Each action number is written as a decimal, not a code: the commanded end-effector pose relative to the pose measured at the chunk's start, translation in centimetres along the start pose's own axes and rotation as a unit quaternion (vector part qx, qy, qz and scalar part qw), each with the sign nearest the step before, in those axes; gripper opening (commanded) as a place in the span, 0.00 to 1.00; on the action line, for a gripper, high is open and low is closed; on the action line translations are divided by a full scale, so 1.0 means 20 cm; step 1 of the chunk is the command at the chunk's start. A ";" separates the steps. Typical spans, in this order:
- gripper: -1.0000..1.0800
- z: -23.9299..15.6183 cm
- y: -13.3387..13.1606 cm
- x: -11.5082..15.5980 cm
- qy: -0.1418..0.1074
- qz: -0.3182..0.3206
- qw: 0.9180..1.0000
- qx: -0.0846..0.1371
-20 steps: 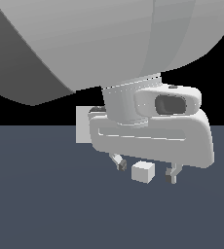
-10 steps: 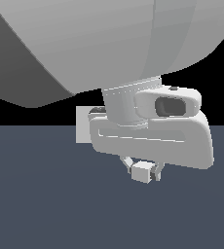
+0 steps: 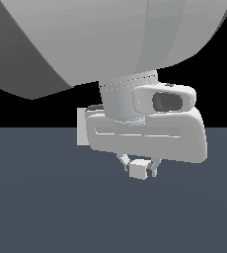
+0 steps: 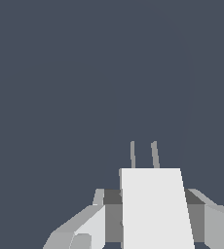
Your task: Plug the charger into the wall socket.
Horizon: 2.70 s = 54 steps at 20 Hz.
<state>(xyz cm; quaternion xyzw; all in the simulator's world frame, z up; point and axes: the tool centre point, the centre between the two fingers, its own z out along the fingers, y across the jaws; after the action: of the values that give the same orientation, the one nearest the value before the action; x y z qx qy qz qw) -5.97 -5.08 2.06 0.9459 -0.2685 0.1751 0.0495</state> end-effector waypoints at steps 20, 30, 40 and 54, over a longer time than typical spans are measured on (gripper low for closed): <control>0.00 -0.40 -0.47 0.02 0.002 -0.232 0.969 0.088; 0.00 -0.42 -0.50 0.01 0.001 -0.246 0.965 0.094; 0.00 -0.40 -0.54 0.07 0.001 -0.246 0.965 0.094; 0.00 -0.34 -0.63 0.21 0.000 -0.246 0.965 0.094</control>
<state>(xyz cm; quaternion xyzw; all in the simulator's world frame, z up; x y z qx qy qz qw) 1.71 4.77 9.99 0.9833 -0.0102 0.1819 0.0016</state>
